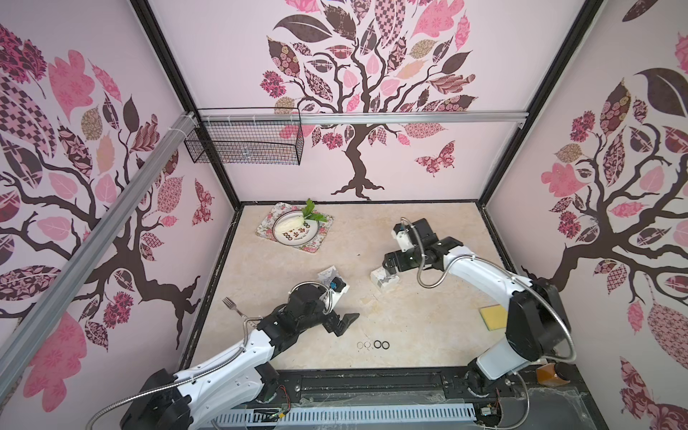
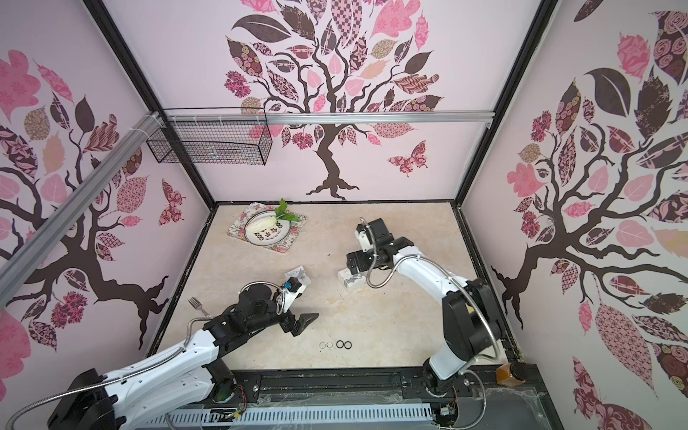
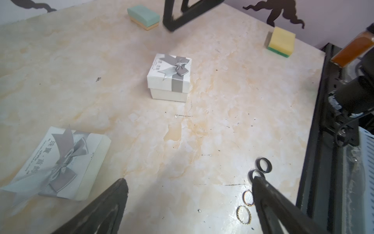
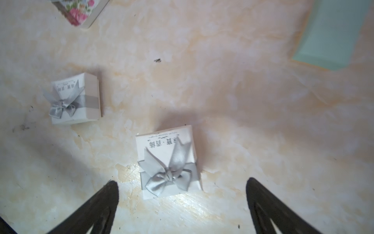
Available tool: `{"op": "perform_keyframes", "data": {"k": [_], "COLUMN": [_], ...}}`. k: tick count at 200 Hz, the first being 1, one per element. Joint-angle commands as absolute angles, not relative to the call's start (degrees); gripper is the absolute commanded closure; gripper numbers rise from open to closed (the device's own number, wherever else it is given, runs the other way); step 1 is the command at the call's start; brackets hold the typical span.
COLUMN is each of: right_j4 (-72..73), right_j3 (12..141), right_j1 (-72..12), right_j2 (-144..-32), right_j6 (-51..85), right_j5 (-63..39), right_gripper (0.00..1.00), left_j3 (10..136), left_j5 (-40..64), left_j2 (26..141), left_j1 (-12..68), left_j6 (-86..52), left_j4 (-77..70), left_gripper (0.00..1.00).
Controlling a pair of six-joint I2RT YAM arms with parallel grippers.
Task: Take the rings out of the lift-off lid box
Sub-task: Close the lid on the jewelry box.
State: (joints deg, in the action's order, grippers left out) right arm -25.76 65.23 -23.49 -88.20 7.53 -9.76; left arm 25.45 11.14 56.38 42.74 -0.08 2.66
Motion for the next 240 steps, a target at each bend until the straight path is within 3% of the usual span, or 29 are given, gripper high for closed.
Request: {"op": "perform_keyframes", "data": {"k": [1,34,107,168,240], "right_j4": [-21.84,-13.90,-11.02,-12.17,-14.11], "right_j3": [60.95,54.31,53.65,54.90,57.36], "right_j1": [-18.99,-16.95,-17.03,-20.30,-23.98], "right_j2": [-83.85,-82.38,-87.16,-90.83,-95.91], "right_j6": [12.93,15.88,17.17,15.15,14.51], "right_j5": [-15.58,-19.00,-19.02,-13.25,-8.83], "right_gripper": [0.00,0.00,0.00,0.00,0.00], "left_j3": [35.70,48.29,64.80,71.13,69.44], "left_j5": [4.79,1.18,-1.84,-2.53,-3.43], "left_j2": [62.25,74.32,93.81,102.73,105.05], "left_j1": [43.24,43.51,44.66,44.59,41.98], "left_j6": [-1.07,-2.27,-0.16,0.34,-1.59], "left_j4": [6.09,11.05,15.10,14.25,12.61], "left_gripper": [0.02,0.02,0.02,0.02,0.02]}}
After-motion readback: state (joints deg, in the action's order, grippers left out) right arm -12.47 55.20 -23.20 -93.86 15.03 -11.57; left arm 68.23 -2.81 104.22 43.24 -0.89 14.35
